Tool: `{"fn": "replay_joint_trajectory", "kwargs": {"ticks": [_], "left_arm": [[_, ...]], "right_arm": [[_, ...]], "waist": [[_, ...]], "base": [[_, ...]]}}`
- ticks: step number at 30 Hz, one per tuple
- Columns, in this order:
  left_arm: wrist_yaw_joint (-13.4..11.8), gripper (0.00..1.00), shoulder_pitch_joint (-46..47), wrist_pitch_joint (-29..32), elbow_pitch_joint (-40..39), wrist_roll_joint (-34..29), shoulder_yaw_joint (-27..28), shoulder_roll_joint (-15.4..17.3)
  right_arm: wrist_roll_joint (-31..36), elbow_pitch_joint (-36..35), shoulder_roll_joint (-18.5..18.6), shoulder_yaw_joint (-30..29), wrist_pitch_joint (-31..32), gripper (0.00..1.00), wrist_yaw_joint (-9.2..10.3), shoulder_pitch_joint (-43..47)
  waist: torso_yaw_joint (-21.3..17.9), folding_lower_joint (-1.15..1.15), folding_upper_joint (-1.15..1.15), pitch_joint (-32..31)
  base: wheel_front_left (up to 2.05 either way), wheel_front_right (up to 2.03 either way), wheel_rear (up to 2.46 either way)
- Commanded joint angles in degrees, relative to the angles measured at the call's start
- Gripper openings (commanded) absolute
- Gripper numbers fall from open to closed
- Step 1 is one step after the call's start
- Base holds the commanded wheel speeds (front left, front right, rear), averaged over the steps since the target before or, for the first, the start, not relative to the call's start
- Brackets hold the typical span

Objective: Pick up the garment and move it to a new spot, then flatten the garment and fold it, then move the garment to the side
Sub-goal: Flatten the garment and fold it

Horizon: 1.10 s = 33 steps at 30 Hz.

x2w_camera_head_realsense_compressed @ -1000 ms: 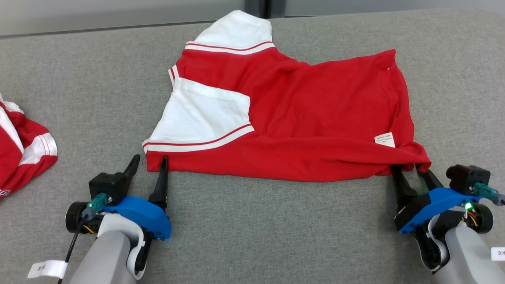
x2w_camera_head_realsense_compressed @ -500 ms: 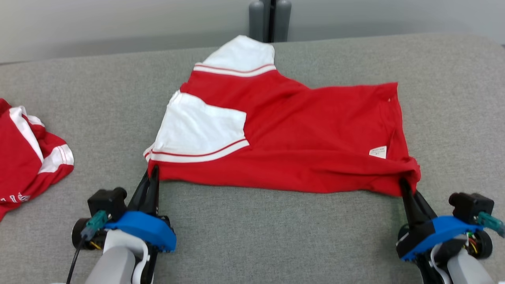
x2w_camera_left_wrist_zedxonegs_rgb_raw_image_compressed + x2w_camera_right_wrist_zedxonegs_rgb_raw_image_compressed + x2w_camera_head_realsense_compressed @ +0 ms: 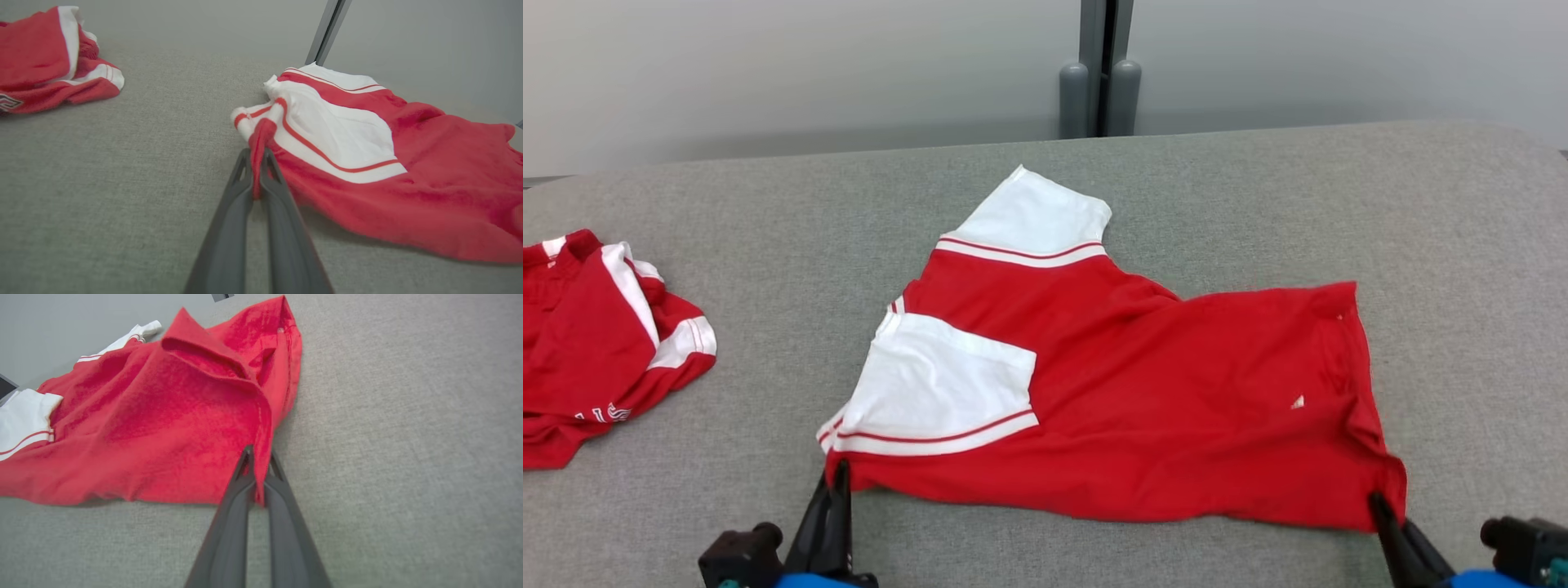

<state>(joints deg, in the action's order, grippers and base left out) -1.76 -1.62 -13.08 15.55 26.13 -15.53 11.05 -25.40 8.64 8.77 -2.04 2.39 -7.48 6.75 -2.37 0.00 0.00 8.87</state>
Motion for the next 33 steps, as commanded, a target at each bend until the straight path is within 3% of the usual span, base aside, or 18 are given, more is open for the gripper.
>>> {"fn": "replay_joint_trajectory", "kwargs": {"ticks": [1,4,5,6,7,21,33], "left_arm": [[-0.4,0.00,-1.3,0.4,-1.2,0.1,-0.1,0.2],[-1.2,0.00,-3.4,1.4,-2.9,0.0,-0.7,0.2],[-1.5,0.00,-3.6,1.4,-3.3,-0.5,-0.9,0.3],[-1.8,0.65,-3.7,1.2,-3.4,-0.8,-1.1,0.5],[-2.0,1.00,-3.6,1.0,-3.6,-1.2,-1.1,0.5],[-2.3,1.00,3.1,-2.2,-6.5,-5.9,3.2,0.7],[0.6,1.00,8.9,-2.2,-7.8,-12.3,10.7,-0.2]], "right_arm": [[0.0,-1.3,-0.6,-0.4,0.9,0.00,-0.03,2.0],[0.0,-3.2,-1.5,-2.0,3.3,0.00,-0.03,4.9],[0.7,-3.9,-1.7,-2.5,3.6,0.29,-0.03,5.4],[1.1,-4.5,-1.9,-2.9,3.4,1.00,-0.03,5.5],[1.5,-4.9,-2.1,-3.3,3.2,1.00,-0.03,5.6],[7.2,-8.6,-3.5,-4.5,-6.7,1.00,-0.03,-2.8],[11.8,-3.0,-5.2,-5.3,-14.1,1.00,-0.03,-10.9]], "waist": [[0.2,0.00,0.00,0.0],[0.3,0.00,0.00,-0.1],[0.4,0.00,0.00,-0.1],[0.3,0.00,0.00,-0.2],[0.3,0.00,0.00,-0.3],[-1.0,0.00,0.00,-1.4],[-1.5,0.00,0.00,-1.3]], "base": [[0.00,0.00,0.00],[0.00,0.00,0.00],[0.00,0.00,0.00],[0.00,0.00,0.00],[0.00,0.00,0.00],[0.00,0.00,0.00],[0.00,0.00,0.00]]}}
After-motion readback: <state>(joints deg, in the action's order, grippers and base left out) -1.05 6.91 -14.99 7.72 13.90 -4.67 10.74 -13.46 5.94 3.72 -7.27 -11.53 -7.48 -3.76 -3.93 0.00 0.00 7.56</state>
